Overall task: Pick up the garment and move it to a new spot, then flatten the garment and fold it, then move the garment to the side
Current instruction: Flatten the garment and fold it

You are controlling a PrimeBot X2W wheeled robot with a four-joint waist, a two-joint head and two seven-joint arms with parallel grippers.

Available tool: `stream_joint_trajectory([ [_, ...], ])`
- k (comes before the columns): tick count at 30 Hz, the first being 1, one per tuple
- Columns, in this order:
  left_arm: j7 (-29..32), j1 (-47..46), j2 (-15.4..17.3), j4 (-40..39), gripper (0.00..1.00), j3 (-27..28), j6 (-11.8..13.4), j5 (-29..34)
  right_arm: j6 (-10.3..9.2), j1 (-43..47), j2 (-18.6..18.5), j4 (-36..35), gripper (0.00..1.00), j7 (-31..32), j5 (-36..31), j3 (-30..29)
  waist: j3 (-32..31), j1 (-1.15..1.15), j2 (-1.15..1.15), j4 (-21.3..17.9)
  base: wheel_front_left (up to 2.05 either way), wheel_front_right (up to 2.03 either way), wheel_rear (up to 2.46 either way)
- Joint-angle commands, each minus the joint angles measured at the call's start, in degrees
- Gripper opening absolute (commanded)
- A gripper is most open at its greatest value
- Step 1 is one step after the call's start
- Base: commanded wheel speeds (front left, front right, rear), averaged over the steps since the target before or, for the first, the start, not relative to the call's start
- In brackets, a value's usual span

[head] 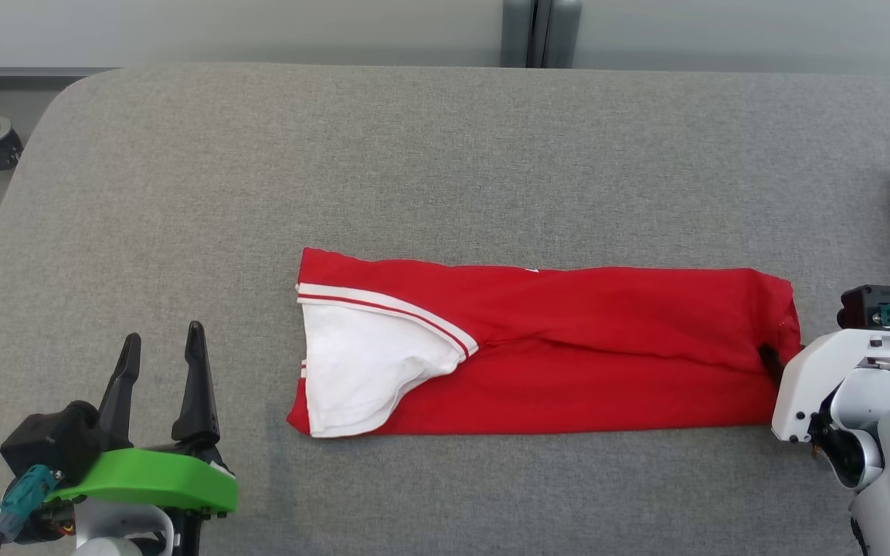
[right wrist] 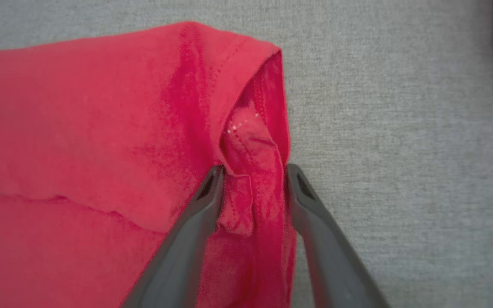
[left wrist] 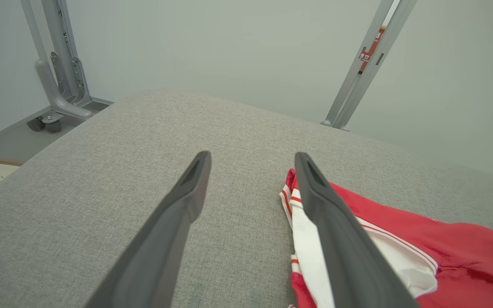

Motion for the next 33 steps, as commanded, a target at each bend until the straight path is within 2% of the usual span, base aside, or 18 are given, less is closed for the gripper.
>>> stream_joint_trajectory([
  [1, -0.3, 0.4, 0.4, -0.2, 1.00, 0.3, 0.3, -0.1, -0.01, 0.3, 0.1, 1.3, 0.10, 0.6, 0.4, 0.3, 0.0, 0.00, 0.00, -0.2, 0.00, 0.00, 0.00],
  [2, -0.4, 0.3, 0.5, -0.3, 1.00, 0.4, 0.4, -0.1, -0.01, 0.1, 0.2, 1.6, 0.00, 0.3, 0.7, 0.3, 0.0, 0.00, 0.00, -0.4, 0.00, 0.00, 0.00],
  [8, -0.4, -0.4, 0.9, -0.8, 1.00, 0.1, 0.2, 0.4, -0.07, -1.2, -0.8, 1.9, 0.00, -0.7, 3.8, -0.5, -0.5, 0.00, 0.00, -2.0, 0.00, 0.00, 0.00],
  [12, -0.2, -1.3, 0.9, -0.8, 1.00, -0.4, 0.2, 0.8, -0.06, -0.2, -3.8, 0.2, 0.00, -1.2, 5.5, -2.5, -0.8, 0.00, 0.00, -3.3, 0.00, 0.00, 0.00],
  [18, -0.5, -2.1, 1.6, 0.8, 1.00, -1.2, -0.1, 1.9, -0.04, 1.7, -5.7, -4.6, 0.00, -0.2, 7.1, -5.7, -1.4, 0.00, 0.00, -5.9, 0.00, 0.00, 0.00],
  [26, -0.9, -3.3, 2.2, 4.1, 1.00, -2.6, 0.0, 3.9, -0.03, 4.4, -2.7, -13.9, 0.00, 2.2, 8.5, -5.8, -2.3, 0.00, 0.00, -7.9, 0.00, 0.00, 0.00],
  [33, -1.3, -3.4, 1.7, 6.0, 1.00, -3.1, -0.4, 3.2, 0.00, 6.2, 0.9, -25.1, 0.00, 5.4, 14.0, -0.4, -3.0, 0.00, 0.00, -5.7, 0.00, 0.00, 0.00],
])
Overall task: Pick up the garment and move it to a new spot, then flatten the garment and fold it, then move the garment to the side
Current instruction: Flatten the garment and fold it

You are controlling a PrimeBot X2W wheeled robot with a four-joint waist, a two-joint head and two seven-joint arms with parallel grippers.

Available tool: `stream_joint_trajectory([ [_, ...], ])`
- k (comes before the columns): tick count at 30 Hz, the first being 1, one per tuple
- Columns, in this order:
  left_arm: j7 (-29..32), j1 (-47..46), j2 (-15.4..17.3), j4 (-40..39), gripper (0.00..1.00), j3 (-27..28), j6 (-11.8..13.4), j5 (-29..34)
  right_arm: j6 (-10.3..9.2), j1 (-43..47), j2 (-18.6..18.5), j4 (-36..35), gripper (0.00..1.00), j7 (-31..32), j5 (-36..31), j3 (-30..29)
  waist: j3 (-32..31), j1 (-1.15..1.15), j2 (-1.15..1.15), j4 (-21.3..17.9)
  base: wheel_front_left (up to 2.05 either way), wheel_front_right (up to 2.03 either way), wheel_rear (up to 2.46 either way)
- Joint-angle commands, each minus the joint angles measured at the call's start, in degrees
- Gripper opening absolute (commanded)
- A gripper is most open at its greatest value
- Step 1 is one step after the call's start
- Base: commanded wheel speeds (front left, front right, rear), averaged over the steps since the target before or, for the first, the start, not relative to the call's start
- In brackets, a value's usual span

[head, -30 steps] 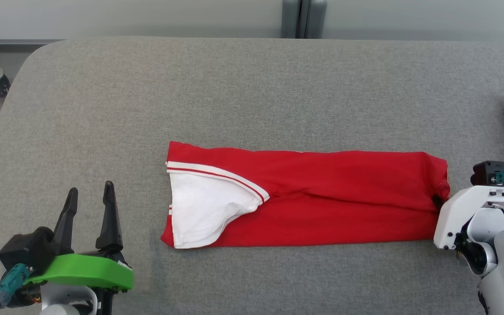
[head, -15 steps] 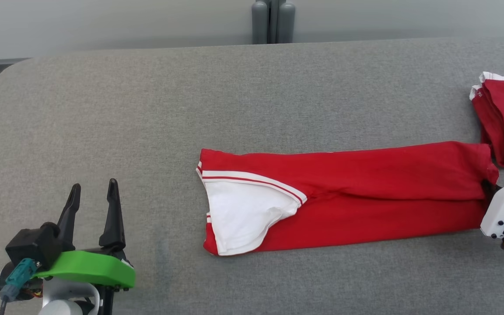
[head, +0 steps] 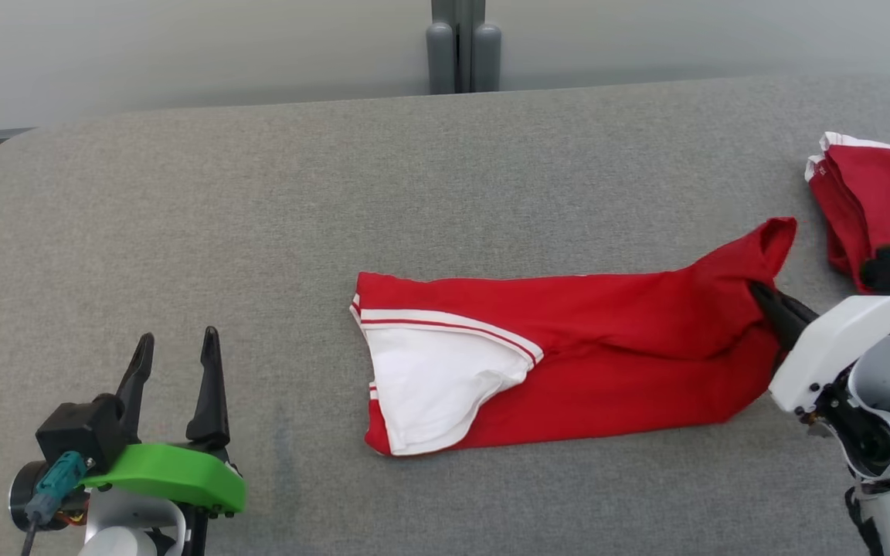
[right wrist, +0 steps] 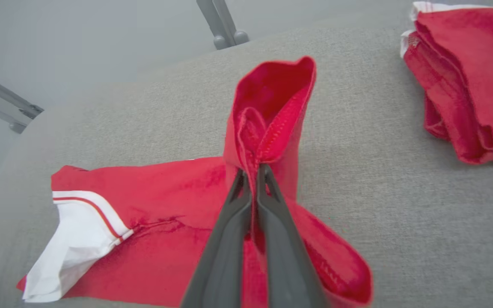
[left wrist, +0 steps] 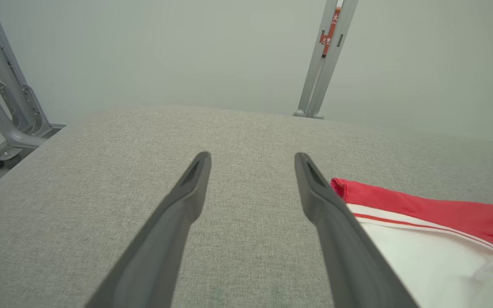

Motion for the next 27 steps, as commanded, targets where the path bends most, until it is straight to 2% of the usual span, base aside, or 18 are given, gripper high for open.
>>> stream_joint_trajectory([
  [1, -0.4, -0.4, -0.1, 0.3, 1.00, 0.0, -0.2, -0.1, 0.01, 0.8, 0.5, -1.7, 0.00, 0.6, 1.1, 1.1, -0.4, 0.00, 0.00, 1.3, 0.00, 0.00, 0.00],
  [6, -0.6, 0.0, -0.8, 1.0, 1.00, -0.6, -0.4, -0.6, 0.01, 1.6, 3.7, -6.2, 0.00, 2.4, 4.9, 5.4, -1.1, 0.00, 0.00, 4.5, 0.00, 0.00, 0.00],
  [11, -0.9, 0.0, -1.2, 1.4, 1.00, -1.0, -0.8, -1.2, 0.00, 1.3, 7.3, -5.5, 0.00, 2.1, 7.9, 9.0, -1.4, 0.00, 0.00, 7.3, 0.00, 0.00, 0.00],
  [19, -1.5, -1.1, -2.1, 2.5, 1.00, -1.8, -1.5, -1.6, 0.02, -1.7, 9.2, 1.3, 0.00, -1.2, 13.4, 15.3, -1.1, 0.00, 0.00, 10.7, 0.00, 0.00, 0.00],
  [27, -2.1, -2.1, -2.9, 3.5, 1.00, -2.6, -1.9, -1.9, 0.02, -8.2, 9.2, 12.5, 0.00, -6.5, 20.4, 23.6, -0.4, 0.00, 0.00, 12.4, 0.00, 0.00, 0.00],
])
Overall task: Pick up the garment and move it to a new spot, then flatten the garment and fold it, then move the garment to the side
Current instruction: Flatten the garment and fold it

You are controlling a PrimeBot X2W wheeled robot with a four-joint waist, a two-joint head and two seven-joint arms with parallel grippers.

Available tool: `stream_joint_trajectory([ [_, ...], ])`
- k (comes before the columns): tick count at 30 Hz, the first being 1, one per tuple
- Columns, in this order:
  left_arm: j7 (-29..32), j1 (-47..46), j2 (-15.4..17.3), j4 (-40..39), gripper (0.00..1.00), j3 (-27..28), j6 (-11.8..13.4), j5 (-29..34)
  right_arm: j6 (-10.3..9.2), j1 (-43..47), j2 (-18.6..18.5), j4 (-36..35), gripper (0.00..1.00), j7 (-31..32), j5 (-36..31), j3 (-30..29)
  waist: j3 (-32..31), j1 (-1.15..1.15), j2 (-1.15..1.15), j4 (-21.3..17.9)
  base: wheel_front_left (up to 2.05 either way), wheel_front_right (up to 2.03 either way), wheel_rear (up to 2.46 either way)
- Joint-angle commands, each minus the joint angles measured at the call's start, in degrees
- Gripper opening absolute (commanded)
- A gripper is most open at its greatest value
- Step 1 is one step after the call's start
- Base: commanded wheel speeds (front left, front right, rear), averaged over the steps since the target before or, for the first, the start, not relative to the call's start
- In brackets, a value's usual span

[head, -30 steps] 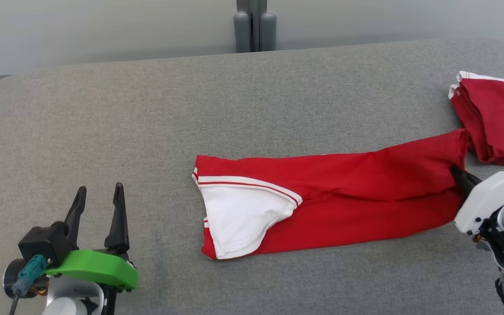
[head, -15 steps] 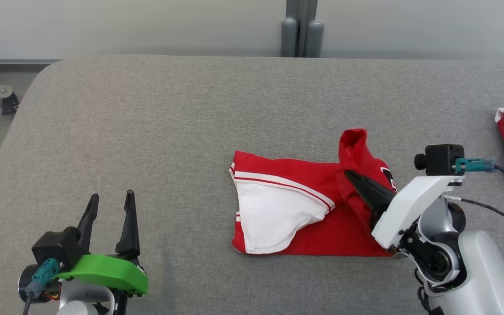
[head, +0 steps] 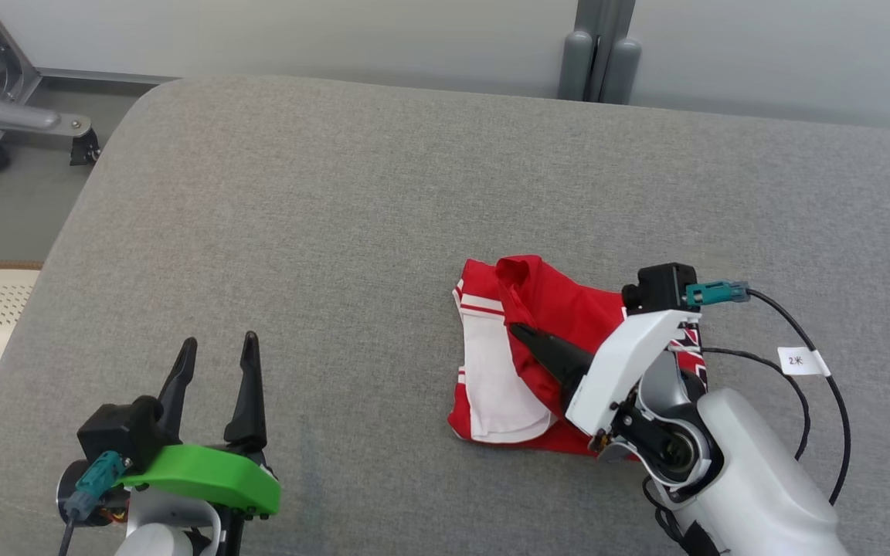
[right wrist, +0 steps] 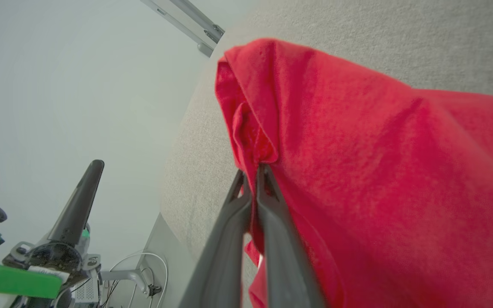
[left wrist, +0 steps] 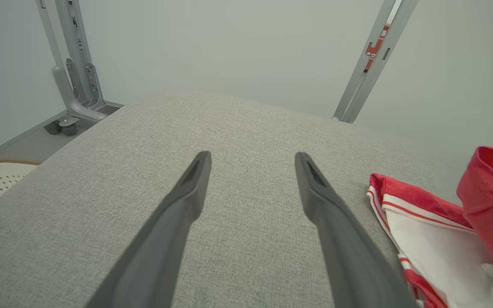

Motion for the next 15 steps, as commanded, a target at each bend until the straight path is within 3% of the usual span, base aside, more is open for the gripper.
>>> stream_joint_trajectory([
  [1, -0.3, -1.1, -0.1, 0.3, 1.00, -0.1, -0.2, -0.5, 0.04, -1.6, -0.1, 1.6, 0.00, -1.1, 0.5, 0.8, 0.3, 0.00, 0.00, 0.5, 0.00, 0.00, 0.00],
  [6, -0.8, -1.8, -0.7, 1.3, 1.00, -0.4, -0.6, -0.6, 0.04, -6.0, -0.1, 9.1, 0.00, -4.6, 3.3, 4.0, 0.6, 0.00, 0.00, 1.2, 0.00, 0.00, 0.00],
  [8, -1.0, -2.1, -0.9, 1.6, 1.00, -0.5, -0.7, -0.7, 0.04, -7.6, -0.1, 11.8, 0.40, -5.7, 4.9, 5.3, 0.7, 0.00, 0.00, 1.4, 0.00, 0.00, 0.00],
  [9, -1.2, -2.1, -0.9, 1.8, 1.00, -0.5, -0.7, -0.8, 0.04, -8.5, -0.1, 13.0, 1.00, -6.6, 5.5, 5.9, 0.8, 0.00, 0.00, 1.5, 0.00, 0.00, 0.00],
  [15, -1.6, -2.1, -1.1, 2.5, 1.00, -0.3, -0.6, -1.0, 0.03, -11.9, -0.1, 16.4, 1.00, -9.8, 7.5, 9.2, 0.8, 0.00, 0.00, 1.0, 0.00, 0.00, 0.00],
])
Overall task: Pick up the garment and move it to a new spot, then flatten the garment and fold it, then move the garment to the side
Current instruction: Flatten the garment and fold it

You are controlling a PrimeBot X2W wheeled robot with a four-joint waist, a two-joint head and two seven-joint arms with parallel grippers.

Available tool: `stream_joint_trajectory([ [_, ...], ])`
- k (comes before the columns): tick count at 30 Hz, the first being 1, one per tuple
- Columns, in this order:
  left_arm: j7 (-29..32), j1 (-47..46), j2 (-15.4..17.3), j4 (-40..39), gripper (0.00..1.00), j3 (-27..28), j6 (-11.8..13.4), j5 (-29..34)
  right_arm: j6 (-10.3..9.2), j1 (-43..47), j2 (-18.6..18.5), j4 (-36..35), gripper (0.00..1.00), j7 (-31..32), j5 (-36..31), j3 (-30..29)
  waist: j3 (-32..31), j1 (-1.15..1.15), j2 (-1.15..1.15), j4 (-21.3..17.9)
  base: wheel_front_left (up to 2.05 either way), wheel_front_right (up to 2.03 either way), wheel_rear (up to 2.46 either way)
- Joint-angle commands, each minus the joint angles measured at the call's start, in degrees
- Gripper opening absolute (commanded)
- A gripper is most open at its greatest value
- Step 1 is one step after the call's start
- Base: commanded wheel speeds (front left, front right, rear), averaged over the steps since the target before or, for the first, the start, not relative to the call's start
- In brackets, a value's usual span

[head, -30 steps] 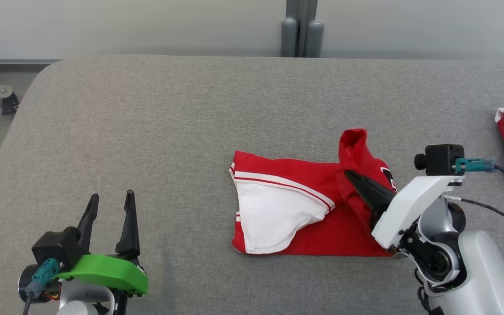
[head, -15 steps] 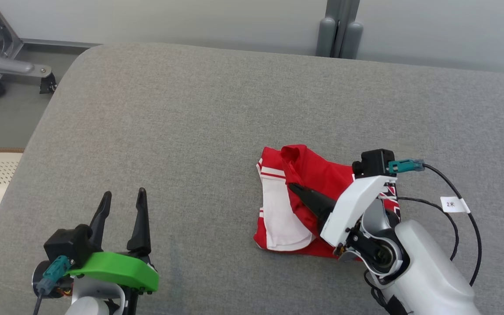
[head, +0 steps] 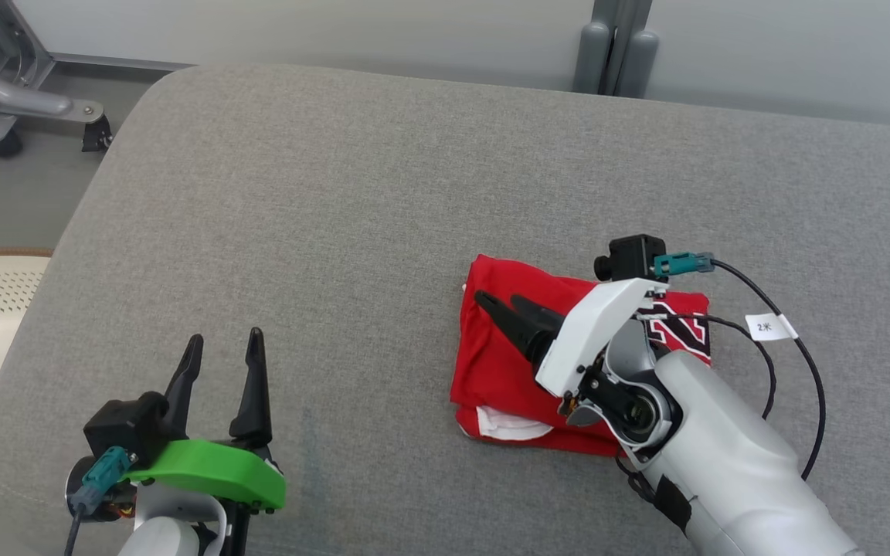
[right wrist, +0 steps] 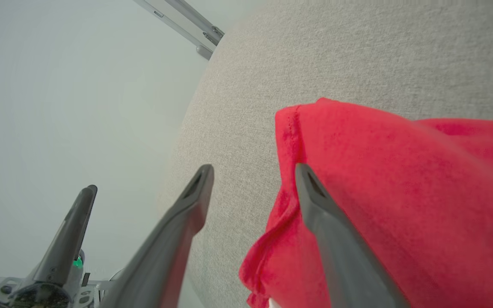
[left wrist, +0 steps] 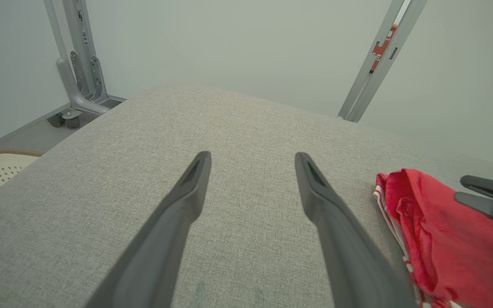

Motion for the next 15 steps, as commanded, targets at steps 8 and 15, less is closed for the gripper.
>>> stream_joint_trajectory([
  [8, -0.7, -0.7, -0.2, 0.2, 1.00, -0.1, 0.3, -0.4, 0.02, -2.2, -0.4, -0.6, 1.00, -4.9, -3.9, -2.5, -0.1, 0.00, 0.00, -2.3, 0.00, 0.00, 0.00],
  [15, -0.7, -1.0, -0.1, 0.0, 1.00, -0.2, 0.4, -0.4, 0.03, 0.1, -2.4, -3.5, 1.00, -9.2, -14.4, -5.7, 0.1, 0.00, 0.00, -3.9, 0.00, 0.00, 0.00],
])
